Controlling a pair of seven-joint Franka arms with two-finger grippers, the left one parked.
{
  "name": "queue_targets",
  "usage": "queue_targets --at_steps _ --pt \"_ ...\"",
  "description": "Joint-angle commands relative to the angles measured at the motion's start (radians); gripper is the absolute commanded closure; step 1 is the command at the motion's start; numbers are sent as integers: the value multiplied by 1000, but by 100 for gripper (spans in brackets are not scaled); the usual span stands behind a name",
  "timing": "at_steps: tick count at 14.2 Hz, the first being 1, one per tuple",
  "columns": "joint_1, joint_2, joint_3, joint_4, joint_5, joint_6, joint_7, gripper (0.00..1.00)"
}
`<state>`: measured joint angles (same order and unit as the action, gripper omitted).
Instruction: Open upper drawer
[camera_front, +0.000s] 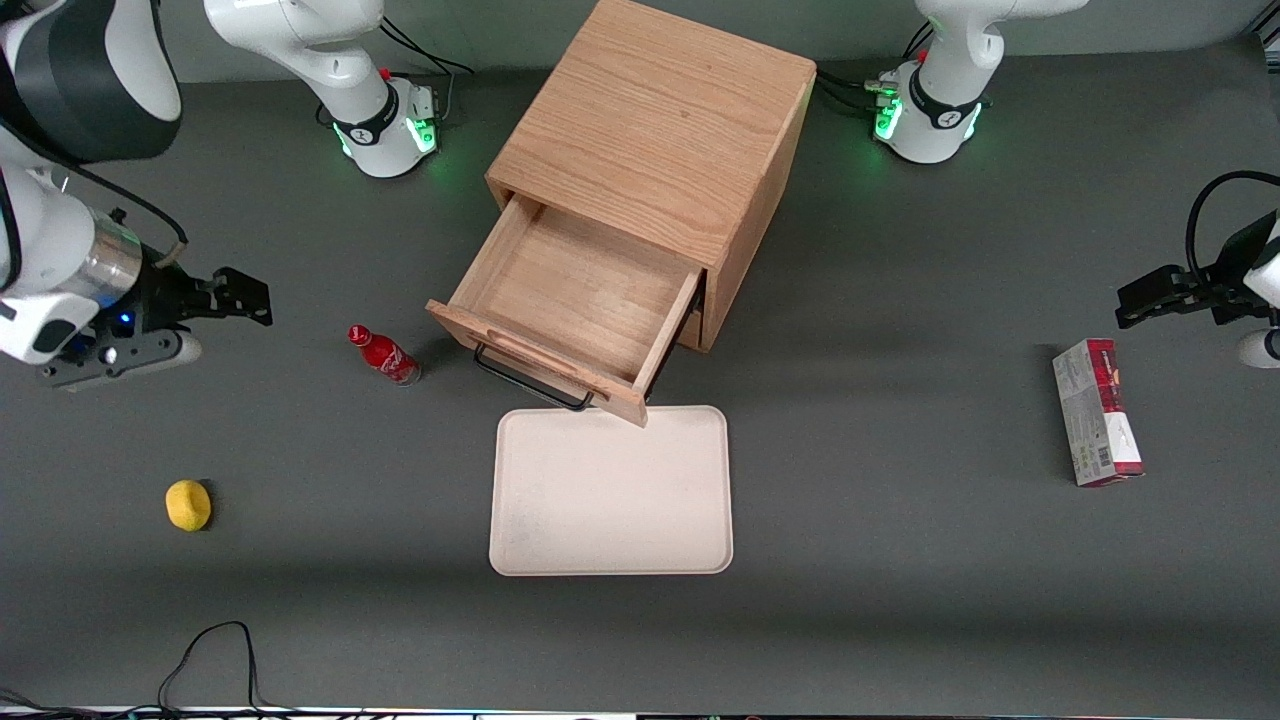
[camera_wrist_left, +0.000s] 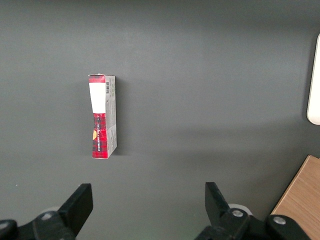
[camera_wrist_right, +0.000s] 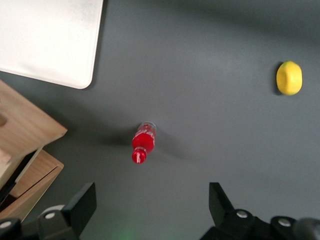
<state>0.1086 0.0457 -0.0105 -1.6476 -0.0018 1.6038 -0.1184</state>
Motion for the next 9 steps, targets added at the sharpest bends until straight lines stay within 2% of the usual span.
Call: queue_targets --at_steps 1,5,7,9 --pt "10 -130 -28 -185 31 82 13 0" --pt "-15 -96 -28 -133 33 76 14 0" --pt "-87 -86 38 -95 48 53 14 0" --pt "-90 -81 49 -74 48 13 13 0"
